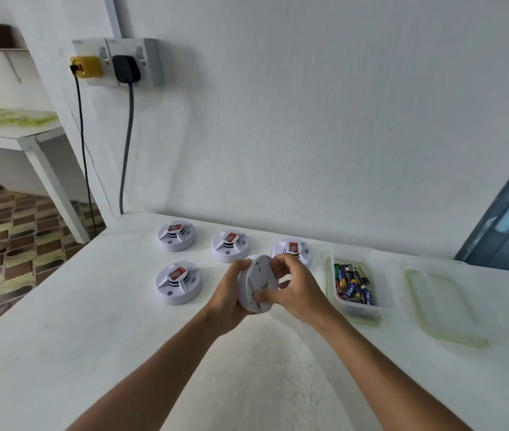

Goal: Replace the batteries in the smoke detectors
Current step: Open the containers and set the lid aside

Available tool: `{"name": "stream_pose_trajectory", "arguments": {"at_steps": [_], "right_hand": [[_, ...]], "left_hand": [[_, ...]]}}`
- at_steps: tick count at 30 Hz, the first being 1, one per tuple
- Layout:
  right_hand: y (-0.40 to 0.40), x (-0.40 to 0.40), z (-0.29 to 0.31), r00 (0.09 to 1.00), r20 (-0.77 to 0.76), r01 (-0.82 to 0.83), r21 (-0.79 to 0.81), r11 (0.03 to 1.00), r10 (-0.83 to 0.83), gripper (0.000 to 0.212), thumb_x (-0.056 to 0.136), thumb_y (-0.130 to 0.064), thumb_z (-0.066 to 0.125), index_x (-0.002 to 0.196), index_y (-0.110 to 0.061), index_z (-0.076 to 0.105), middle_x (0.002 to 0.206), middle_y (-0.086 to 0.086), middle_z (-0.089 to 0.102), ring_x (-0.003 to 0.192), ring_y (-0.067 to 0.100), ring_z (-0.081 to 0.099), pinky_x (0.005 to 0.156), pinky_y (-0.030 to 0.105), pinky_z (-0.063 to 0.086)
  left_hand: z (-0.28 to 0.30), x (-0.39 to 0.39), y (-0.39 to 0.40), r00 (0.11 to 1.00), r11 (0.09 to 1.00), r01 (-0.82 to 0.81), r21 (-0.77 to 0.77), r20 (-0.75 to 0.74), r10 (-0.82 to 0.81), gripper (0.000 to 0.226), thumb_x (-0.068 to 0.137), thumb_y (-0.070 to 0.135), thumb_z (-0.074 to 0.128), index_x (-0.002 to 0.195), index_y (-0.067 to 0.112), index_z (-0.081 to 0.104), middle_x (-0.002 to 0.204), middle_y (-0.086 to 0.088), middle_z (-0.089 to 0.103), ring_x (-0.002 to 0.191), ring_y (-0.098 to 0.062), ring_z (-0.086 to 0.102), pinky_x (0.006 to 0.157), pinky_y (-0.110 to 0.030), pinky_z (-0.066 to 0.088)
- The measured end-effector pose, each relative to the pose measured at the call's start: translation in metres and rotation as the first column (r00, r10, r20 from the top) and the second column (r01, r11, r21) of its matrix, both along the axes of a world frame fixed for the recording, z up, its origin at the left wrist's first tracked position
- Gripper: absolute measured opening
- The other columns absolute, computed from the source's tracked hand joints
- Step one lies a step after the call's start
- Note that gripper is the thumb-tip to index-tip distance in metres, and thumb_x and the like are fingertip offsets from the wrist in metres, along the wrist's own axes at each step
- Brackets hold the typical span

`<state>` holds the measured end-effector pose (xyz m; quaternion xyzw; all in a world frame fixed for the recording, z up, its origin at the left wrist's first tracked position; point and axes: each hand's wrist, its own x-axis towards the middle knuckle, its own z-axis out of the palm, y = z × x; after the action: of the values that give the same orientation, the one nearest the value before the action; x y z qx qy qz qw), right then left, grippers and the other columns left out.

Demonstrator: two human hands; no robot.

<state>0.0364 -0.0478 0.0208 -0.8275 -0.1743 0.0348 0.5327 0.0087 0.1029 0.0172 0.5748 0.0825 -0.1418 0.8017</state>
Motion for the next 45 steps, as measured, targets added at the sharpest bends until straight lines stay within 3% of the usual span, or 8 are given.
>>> {"name": "stream_pose_trajectory", "arguments": {"at_steps": [11, 14, 23, 27, 32, 36, 41, 45], "right_hand": [[0.033, 0.0, -0.011, 0.981, -0.17, 0.142, 0.302, 0.943, -0.093, 0.01, 0.082, -0.003, 0.068, 0.082, -0.012, 0.064, 0.08, 0.005, 0.068, 0.073, 0.017, 0.063, 0.063, 0.026, 0.054], [0.037, 0.002, -0.013, 0.973, -0.22, 0.137, 0.297, 0.945, -0.072, 0.013, 0.087, -0.003, 0.064, 0.077, -0.011, 0.065, 0.078, 0.006, 0.07, 0.07, 0.016, 0.065, 0.058, 0.022, 0.054], [0.047, -0.013, -0.025, 0.984, -0.161, 0.104, 0.137, 0.985, -0.081, 0.026, 0.087, -0.037, 0.067, 0.101, -0.016, 0.071, 0.095, -0.008, 0.07, 0.088, 0.01, 0.066, 0.067, 0.015, 0.053], [0.044, -0.009, -0.021, 0.941, -0.336, 0.107, 0.198, 0.974, -0.035, 0.038, 0.078, -0.029, 0.077, 0.112, -0.014, 0.07, 0.104, -0.002, 0.072, 0.093, 0.018, 0.069, 0.075, 0.035, 0.06], [0.038, -0.008, -0.015, 0.843, -0.537, 0.291, 0.388, 0.875, -0.042, 0.037, 0.074, -0.013, 0.076, 0.108, -0.018, 0.064, 0.096, 0.006, 0.072, 0.083, 0.018, 0.068, 0.057, 0.021, 0.048], [0.037, 0.0, -0.032, 0.912, -0.272, 0.35, 0.121, 0.929, -0.308, 0.043, 0.073, -0.017, 0.076, 0.114, -0.017, 0.062, 0.108, 0.002, 0.063, 0.085, 0.013, 0.061, 0.063, 0.023, 0.052], [0.036, 0.007, -0.046, 0.993, 0.095, 0.109, -0.617, 0.78, -0.064, 0.045, 0.086, -0.035, 0.06, 0.128, -0.021, 0.057, 0.129, 0.001, 0.056, 0.117, 0.022, 0.048, 0.095, 0.034, 0.042], [0.024, 0.002, -0.032, 0.983, 0.145, 0.158, -0.351, 0.923, -0.113, 0.033, 0.091, -0.025, 0.058, 0.122, -0.014, 0.061, 0.128, 0.001, 0.059, 0.115, 0.017, 0.053, 0.096, 0.027, 0.044]], "left_hand": [[0.013, 0.01, 0.017, 0.983, 0.981, -0.178, -0.081, -0.062, 0.173, 0.051, 0.094, 0.046, 0.036, 0.113, 0.008, 0.063, 0.093, -0.017, 0.067, 0.084, -0.029, 0.063, 0.08, -0.044, 0.052], [0.01, 0.01, 0.018, 0.968, 0.971, -0.227, -0.069, -0.123, 0.218, 0.047, 0.093, 0.046, 0.038, 0.108, 0.011, 0.064, 0.099, -0.02, 0.064, 0.093, -0.035, 0.059, 0.095, -0.052, 0.047], [-0.003, 0.003, 0.014, 0.912, 0.926, -0.368, -0.09, -0.231, 0.34, 0.049, 0.092, 0.046, 0.044, 0.119, 0.008, 0.059, 0.1, -0.018, 0.065, 0.089, -0.029, 0.062, 0.072, -0.04, 0.052], [-0.006, 0.003, 0.013, 0.919, 0.931, -0.352, -0.095, -0.222, 0.325, 0.052, 0.092, 0.046, 0.044, 0.123, 0.007, 0.059, 0.096, -0.018, 0.067, 0.086, -0.029, 0.064, 0.072, -0.04, 0.053], [-0.004, 0.007, 0.013, 0.929, 0.94, -0.333, -0.069, -0.194, 0.315, 0.053, 0.094, 0.047, 0.04, 0.126, 0.007, 0.057, 0.103, -0.019, 0.066, 0.091, -0.03, 0.063, 0.077, -0.04, 0.052], [0.002, 0.014, 0.025, 0.896, 0.905, -0.425, -0.037, -0.16, 0.414, 0.051, 0.093, 0.044, 0.043, 0.132, 0.012, 0.053, 0.123, -0.022, 0.055, 0.111, -0.037, 0.053, 0.091, -0.048, 0.049], [0.012, 0.018, 0.035, 0.85, 0.851, -0.524, -0.036, -0.084, 0.52, 0.042, 0.093, 0.042, 0.044, 0.125, 0.017, 0.054, 0.126, -0.02, 0.054, 0.114, -0.035, 0.052, 0.094, -0.05, 0.049], [0.029, 0.02, 0.02, 0.86, 0.849, -0.51, -0.139, -0.056, 0.508, 0.043, 0.092, 0.04, 0.044, 0.125, 0.015, 0.057, 0.123, -0.018, 0.058, 0.112, -0.033, 0.054, 0.094, -0.049, 0.047]]}}
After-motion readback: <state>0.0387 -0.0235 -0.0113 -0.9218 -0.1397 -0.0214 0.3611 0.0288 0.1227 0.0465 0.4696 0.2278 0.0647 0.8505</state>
